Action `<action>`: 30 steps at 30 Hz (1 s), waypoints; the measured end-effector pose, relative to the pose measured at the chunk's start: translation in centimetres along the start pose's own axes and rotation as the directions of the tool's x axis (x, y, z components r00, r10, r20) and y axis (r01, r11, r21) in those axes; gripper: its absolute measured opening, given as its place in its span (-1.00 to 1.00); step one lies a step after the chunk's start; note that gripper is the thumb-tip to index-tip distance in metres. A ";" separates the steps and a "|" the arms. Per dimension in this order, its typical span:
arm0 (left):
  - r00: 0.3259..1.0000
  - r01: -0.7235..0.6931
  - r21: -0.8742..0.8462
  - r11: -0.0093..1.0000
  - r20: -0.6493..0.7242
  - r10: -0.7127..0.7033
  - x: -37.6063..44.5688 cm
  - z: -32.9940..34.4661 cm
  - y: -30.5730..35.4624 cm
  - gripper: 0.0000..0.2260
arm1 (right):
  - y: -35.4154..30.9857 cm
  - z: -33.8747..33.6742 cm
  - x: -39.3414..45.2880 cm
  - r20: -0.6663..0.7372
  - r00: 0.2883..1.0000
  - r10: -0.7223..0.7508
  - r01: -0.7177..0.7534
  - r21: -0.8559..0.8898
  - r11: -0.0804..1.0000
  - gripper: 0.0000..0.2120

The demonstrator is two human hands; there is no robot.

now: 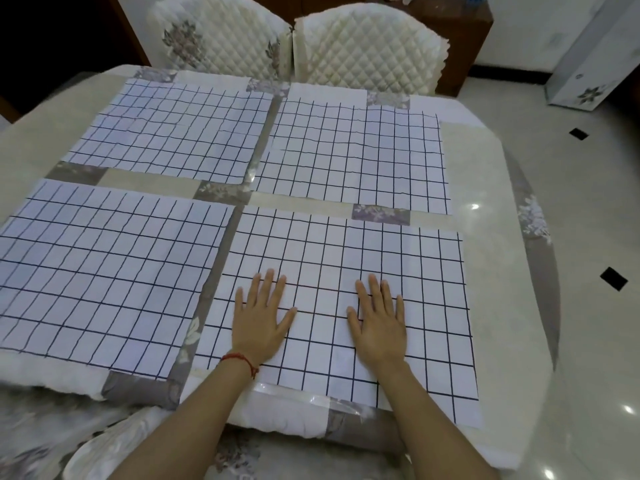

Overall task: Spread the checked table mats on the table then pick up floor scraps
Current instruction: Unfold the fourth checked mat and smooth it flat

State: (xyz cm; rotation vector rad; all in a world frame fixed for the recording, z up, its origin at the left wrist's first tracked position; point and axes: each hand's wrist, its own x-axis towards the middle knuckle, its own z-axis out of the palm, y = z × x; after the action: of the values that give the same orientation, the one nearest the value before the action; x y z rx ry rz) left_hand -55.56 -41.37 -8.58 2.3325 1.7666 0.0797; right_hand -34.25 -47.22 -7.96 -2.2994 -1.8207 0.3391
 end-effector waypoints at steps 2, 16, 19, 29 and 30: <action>0.995 0.097 -0.018 0.995 0.008 -0.097 -0.1 -0.3 0.0 -0.25 | 0.0 0.0 0.0 0.002 1.000 0.000 0.000 -0.001 1.000 -0.41; 0.994 -0.088 -0.008 0.996 0.065 0.088 6.4 -0.3 4.1 -0.35 | -0.1 0.0 0.1 0.016 1.000 0.015 -0.015 -0.011 1.000 -0.42; 0.996 0.046 -0.021 0.999 0.073 -0.045 7.2 -0.9 1.5 -0.44 | 0.0 -0.1 0.0 0.038 0.999 0.012 -0.011 -0.006 1.000 -0.40; 0.991 -0.117 -0.194 0.974 0.044 0.128 4.9 -4.7 6.3 -0.50 | -0.5 -4.5 -0.9 0.025 0.999 0.045 -0.049 0.174 0.983 -0.46; 0.984 -0.164 -0.229 0.959 0.031 0.176 4.4 -5.1 7.2 -0.50 | -0.2 -5.4 -1.7 -0.005 0.999 0.054 -0.052 0.193 0.980 -0.47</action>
State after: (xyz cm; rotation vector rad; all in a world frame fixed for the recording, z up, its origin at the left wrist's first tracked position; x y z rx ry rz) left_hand -48.36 -38.31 -2.52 2.2920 1.4461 0.2331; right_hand -33.21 -48.87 -2.69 -2.2152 -1.6448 0.4875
